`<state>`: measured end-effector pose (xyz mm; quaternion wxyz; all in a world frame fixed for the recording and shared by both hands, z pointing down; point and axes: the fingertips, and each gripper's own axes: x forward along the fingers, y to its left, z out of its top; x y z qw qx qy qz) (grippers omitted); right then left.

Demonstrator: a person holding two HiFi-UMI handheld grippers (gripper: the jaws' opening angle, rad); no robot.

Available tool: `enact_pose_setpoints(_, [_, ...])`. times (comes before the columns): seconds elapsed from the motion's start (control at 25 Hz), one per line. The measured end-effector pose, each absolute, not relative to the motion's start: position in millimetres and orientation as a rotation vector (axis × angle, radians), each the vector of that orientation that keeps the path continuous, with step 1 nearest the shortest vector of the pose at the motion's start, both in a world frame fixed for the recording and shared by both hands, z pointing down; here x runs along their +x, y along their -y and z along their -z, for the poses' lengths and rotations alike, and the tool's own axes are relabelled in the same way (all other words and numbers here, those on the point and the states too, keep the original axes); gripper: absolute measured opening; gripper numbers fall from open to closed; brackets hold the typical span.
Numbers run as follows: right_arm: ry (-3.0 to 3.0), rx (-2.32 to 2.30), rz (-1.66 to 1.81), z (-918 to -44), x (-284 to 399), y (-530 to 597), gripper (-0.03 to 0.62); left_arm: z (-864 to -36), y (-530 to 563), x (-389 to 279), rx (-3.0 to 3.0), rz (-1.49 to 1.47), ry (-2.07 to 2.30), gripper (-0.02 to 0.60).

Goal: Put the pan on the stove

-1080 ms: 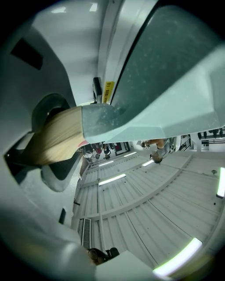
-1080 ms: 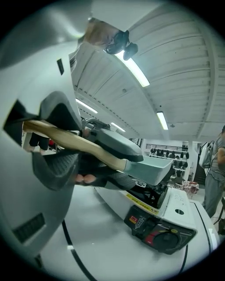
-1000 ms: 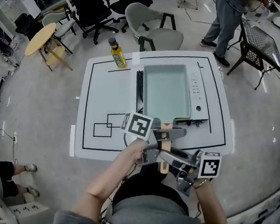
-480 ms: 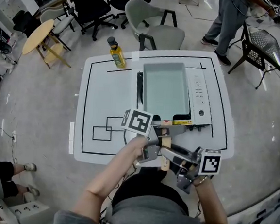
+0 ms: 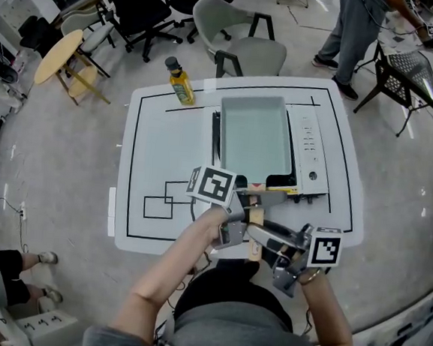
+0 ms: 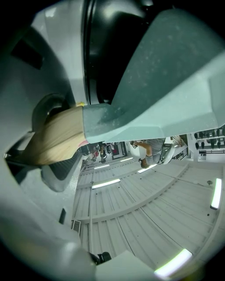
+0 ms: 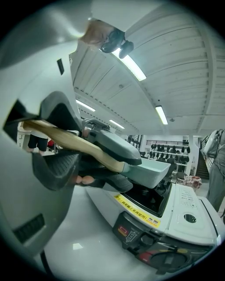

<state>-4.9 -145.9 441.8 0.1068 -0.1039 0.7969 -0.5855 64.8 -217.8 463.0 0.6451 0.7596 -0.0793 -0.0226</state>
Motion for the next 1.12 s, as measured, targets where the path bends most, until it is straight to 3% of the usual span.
enact_pose_setpoints(1.12, [-2.232, -0.26, 1.764, -435, -1, 156, 0.149, -461, 229, 64, 1.655, 0.083, 0.188, 0.137])
